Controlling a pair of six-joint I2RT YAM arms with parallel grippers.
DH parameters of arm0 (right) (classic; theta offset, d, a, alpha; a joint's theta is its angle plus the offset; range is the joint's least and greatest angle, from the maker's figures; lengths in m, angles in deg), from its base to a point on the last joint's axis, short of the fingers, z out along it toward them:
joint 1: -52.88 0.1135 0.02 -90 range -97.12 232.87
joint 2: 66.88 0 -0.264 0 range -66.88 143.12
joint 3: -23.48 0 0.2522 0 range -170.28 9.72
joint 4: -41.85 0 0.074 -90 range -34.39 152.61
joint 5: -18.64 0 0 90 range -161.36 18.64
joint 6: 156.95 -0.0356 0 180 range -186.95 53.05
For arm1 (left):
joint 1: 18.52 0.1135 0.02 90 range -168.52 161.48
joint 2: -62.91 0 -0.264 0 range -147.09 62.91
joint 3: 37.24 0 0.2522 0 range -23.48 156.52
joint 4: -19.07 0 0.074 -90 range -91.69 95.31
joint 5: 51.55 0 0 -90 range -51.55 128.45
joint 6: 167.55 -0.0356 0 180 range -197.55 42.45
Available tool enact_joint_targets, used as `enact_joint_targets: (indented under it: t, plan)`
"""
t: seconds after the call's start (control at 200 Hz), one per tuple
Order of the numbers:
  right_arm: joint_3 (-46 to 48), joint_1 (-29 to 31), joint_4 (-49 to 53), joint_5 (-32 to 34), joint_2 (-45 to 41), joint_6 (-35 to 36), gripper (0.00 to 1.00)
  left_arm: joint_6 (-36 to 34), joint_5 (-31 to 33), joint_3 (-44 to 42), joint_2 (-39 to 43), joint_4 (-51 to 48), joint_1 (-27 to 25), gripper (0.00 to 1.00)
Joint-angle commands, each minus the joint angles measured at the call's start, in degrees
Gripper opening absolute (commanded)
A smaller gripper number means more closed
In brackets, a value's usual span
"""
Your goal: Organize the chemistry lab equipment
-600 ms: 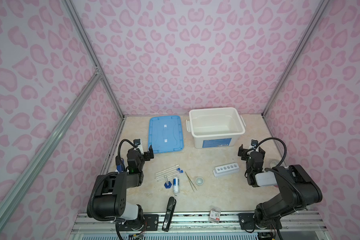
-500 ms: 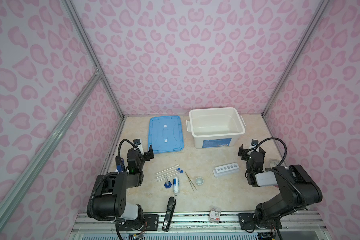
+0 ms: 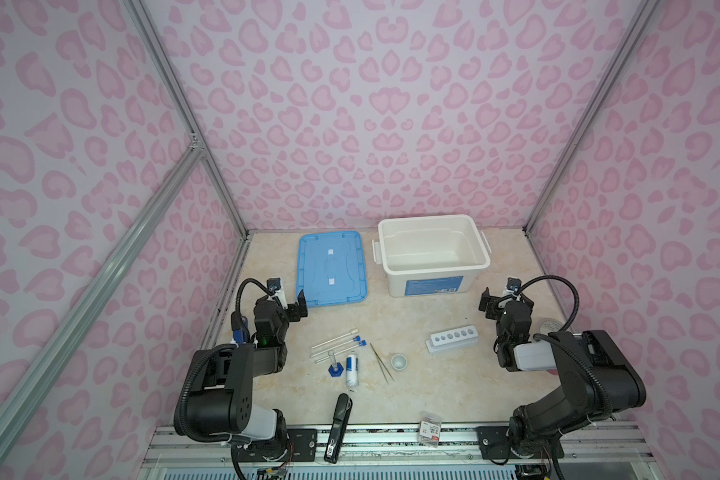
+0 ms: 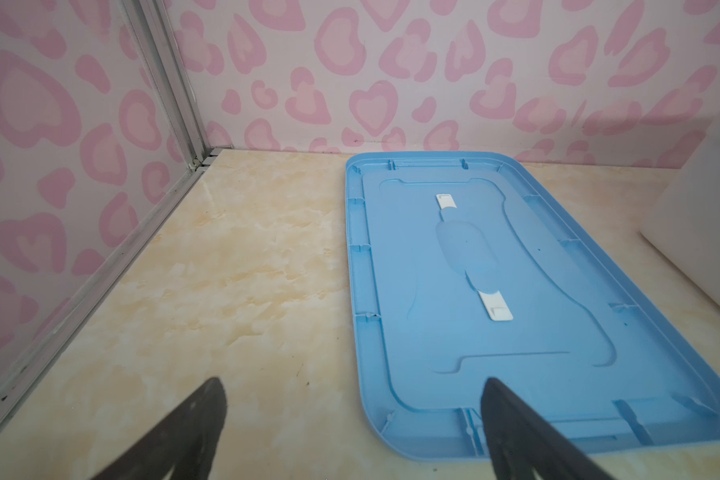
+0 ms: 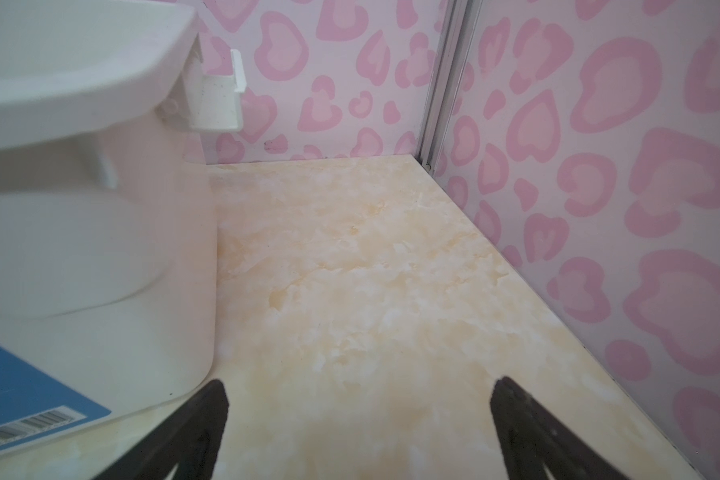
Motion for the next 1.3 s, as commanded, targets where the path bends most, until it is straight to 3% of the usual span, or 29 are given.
enact_joint_targets:
  t: [0.0,0.4,0.605,0.72,0.805,0.92,1.17,1.3]
  plan:
    - [-0.17,-0.03,-0.2,-1.31,-0.04,-0.61,0.99,0.2,-0.46,0.08,-0.02,1.77,0.09,0.97]
    - [-0.3,-0.6,0.02,-2.54,-0.12,-0.92,0.99,0.29,-0.72,0.11,-0.03,1.64,0.22,0.97]
    - [-0.15,-0.56,-0.11,-2.36,-0.22,-0.79,0.88,0.27,-0.69,-0.13,0.41,2.34,0.22,0.98]
    - [-1.58,1.25,5.67,2.19,-4.31,-0.16,0.82,0.93,1.89,7.48,8.18,-15.76,0.22,0.86]
    - [-3.25,3.47,14.17,6.66,-10.78,0.34,0.79,4.08,8.31,10.82,13.01,-22.53,0.22,0.84]
    - [-3.76,6.71,22.02,11.01,-20.21,-0.37,0.79,7.26,11.13,15.56,17.43,-32.47,-0.25,0.76]
    - [-8.79,9.27,41.9,3.64,-34.62,-4.68,0.78,12.46,10.2,23.52,23.12,-51.35,-4.06,0.67]
    - [-12.34,10.18,48.29,-4.49,-36.4,-5.8,0.79,9.77,3.02,29.1,22.57,-60.15,-7.18,0.67]
